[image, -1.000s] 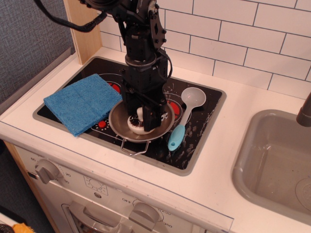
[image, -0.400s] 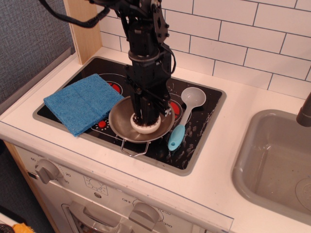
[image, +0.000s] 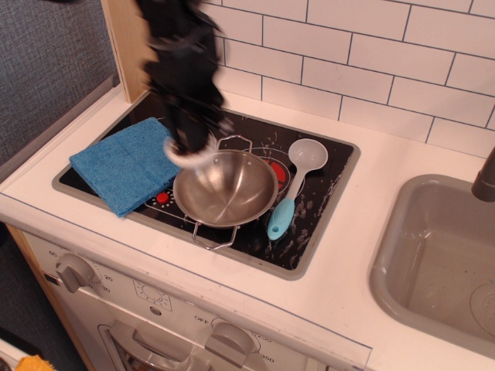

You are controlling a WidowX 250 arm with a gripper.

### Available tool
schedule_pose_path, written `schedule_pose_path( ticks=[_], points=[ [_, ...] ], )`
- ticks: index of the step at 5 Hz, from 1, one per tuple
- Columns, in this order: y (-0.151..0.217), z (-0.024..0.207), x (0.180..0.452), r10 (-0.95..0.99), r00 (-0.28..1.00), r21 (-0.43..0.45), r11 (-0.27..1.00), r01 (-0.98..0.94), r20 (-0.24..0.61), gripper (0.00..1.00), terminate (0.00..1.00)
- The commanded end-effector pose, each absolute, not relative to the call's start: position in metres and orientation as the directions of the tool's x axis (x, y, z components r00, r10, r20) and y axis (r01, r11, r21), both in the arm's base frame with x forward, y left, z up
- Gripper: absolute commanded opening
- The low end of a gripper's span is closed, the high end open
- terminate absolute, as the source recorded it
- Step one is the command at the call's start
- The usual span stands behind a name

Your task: Put the sushi on the napkin.

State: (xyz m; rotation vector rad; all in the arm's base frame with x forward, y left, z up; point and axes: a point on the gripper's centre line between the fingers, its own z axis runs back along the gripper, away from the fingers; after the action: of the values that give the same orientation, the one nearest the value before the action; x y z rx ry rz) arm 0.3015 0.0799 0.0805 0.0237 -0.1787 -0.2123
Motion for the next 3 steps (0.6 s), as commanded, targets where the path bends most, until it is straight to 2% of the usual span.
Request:
schedule_pose_path(
  ticks=[1,3],
  points=[
    [0.151,0.088,0.267,0.043,0.981,0.056,0.997,-0.054,0.192,0.0,0.0],
    [0.15,0.069,0.279,0.021,0.988,0.031,0.999,-0.026,0.155,0.0,0.0]
  ],
)
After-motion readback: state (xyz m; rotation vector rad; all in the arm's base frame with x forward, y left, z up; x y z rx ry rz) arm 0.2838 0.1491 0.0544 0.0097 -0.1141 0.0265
